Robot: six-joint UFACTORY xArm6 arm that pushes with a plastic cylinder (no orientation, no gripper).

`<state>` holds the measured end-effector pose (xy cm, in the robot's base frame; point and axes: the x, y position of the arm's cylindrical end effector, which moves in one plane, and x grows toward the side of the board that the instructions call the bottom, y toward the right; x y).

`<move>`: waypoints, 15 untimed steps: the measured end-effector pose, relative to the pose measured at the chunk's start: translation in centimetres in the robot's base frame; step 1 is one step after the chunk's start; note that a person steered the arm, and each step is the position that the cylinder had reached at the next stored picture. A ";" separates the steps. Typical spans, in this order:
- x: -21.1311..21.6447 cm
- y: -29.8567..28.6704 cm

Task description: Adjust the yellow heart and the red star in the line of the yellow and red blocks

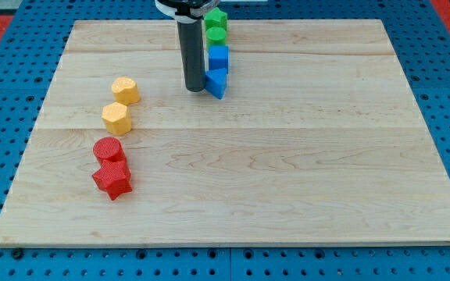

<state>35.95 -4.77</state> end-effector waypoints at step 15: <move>17.4 -6.6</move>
<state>53.37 -11.39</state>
